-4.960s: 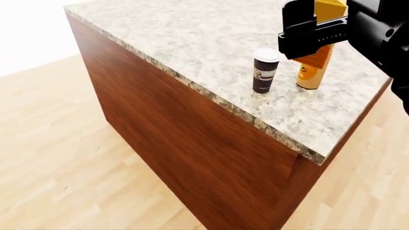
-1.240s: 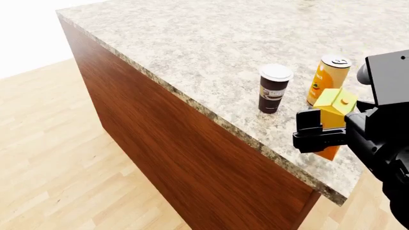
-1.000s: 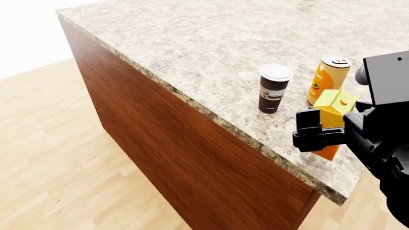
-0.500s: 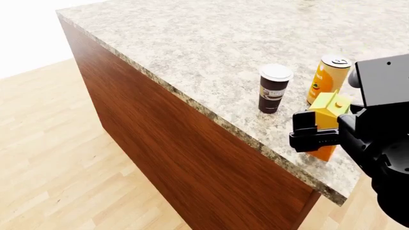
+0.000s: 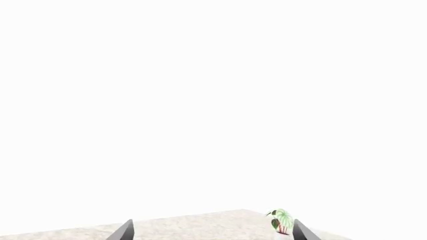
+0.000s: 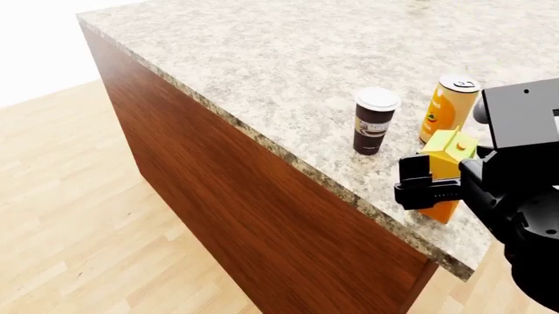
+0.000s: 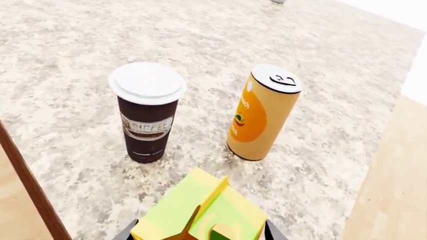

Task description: Move the drinks to the dining counter.

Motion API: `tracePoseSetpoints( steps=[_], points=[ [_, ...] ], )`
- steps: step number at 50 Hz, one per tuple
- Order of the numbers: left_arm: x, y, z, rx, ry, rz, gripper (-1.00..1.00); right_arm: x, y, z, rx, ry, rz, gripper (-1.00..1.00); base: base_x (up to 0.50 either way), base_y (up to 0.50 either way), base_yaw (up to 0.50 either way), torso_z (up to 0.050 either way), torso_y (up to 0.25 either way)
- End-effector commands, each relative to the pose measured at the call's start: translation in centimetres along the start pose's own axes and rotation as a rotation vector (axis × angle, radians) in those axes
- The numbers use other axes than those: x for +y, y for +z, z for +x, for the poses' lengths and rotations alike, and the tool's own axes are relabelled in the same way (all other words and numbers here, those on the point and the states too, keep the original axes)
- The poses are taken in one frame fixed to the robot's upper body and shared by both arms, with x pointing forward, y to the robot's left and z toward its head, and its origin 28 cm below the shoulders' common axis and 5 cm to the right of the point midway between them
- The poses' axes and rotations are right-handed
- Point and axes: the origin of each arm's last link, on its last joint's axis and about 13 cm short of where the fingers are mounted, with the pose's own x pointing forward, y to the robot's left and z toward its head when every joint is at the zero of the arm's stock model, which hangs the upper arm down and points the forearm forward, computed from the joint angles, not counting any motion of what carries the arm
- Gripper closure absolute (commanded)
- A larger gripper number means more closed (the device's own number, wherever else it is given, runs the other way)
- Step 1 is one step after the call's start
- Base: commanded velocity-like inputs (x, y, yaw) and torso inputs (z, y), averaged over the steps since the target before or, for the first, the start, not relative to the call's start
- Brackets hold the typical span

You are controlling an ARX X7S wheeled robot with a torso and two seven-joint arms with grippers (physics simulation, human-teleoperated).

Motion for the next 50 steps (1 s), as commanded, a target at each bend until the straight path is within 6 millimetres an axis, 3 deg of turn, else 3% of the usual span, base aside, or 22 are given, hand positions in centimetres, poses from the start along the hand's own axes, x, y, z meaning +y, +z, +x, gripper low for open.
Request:
tracePoseSetpoints(
  steps=[1, 32, 50],
  points=[
    [0.0, -0.1, 0.1, 0.001, 0.000, 0.000, -1.00, -0.5, 0.9, 0.0, -0.069, -0.035, 0.001, -1.00, 0.00, 0.00, 0.00, 0.000, 0.000],
    [0.0, -0.1, 0.0, 0.000, -0.001, 0.001, -1.00, -0.3, 1.3, -0.4, -0.085, -0.024, 0.015, -1.00, 0.00, 0.00, 0.00, 0.000, 0.000],
    [-0.1, 0.0, -0.1, -0.001, -0.003, 0.002, -1.00, -0.9, 4.8, -3.5, -0.220, -0.050, 0.011, -1.00, 0.00, 0.00, 0.00, 0.000, 0.000]
  ],
)
